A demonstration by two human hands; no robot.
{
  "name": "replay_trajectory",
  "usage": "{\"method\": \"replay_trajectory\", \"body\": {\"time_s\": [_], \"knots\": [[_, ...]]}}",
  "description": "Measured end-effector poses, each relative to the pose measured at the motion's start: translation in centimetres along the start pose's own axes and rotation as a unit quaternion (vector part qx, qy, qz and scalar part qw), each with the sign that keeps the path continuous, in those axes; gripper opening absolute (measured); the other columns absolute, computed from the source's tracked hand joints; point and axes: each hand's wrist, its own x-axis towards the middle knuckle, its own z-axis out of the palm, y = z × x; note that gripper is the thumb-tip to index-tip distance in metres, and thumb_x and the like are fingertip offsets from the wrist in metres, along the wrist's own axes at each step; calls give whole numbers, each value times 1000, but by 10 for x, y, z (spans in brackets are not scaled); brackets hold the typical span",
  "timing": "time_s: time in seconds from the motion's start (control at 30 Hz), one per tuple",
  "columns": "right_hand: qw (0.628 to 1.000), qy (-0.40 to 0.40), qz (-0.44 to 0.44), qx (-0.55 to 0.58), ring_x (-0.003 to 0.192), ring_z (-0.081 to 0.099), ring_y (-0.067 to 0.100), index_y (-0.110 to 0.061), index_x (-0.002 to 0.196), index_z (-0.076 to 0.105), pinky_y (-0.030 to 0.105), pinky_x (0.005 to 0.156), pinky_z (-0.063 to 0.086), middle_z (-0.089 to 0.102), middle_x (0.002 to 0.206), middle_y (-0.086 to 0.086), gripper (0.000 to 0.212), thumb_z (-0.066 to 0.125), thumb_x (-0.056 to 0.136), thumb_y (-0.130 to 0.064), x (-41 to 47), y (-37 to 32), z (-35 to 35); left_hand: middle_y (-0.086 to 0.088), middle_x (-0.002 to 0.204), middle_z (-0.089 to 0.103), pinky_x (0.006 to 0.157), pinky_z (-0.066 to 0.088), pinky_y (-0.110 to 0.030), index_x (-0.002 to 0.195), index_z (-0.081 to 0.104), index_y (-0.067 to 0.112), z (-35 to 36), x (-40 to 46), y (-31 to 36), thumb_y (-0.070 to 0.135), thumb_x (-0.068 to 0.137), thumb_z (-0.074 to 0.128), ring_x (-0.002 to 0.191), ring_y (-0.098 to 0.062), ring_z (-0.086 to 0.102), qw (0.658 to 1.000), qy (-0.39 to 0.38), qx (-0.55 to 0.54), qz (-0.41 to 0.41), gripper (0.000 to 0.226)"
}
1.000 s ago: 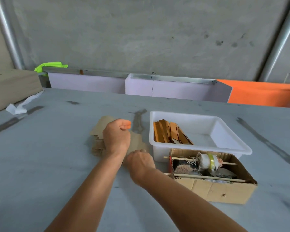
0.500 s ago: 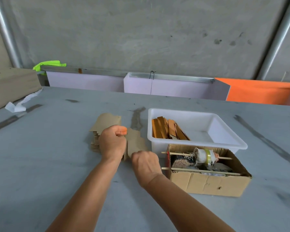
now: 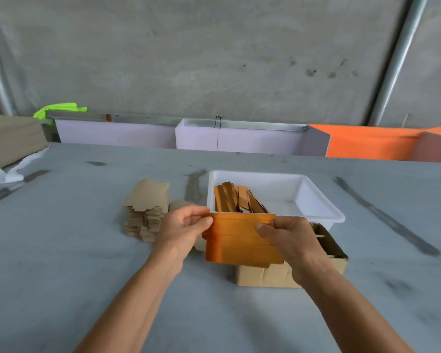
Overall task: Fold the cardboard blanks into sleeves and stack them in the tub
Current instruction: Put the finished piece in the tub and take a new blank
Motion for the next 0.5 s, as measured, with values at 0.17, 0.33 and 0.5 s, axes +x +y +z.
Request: {"method": "replay_trajectory", "body": {"time_s": [0.17,0.33,0.5], "knots": [[999,18,8,43,83,66,23,-11,87,69,36,73,52,70,86,6,4,69,84,-14,-12,19,-32,-3,67,69,53,50,-16,83,70,13,19,-23,5,-5,80,67,56,-8,63,999,-54,3,-6,18],[996,13,-53,77,68,70,14,-16,79,71,17,55,50,74,75,-1,12,65,86,-9,-21,40,-53,1,68,71,57,47,-11,78,71,18,31,-39,3,2,81,68,62,-5,64,994,-85,51,35,17],[983,15,-180,31,64,66,9,-18,70,73,13,53,47,72,69,-2,21,71,78,1,-31,64,-71,11,71,70,66,46,-10,67,70,30,34,-59,-7,1,76,72,68,0,63,971,-92,132,177,30]]}}
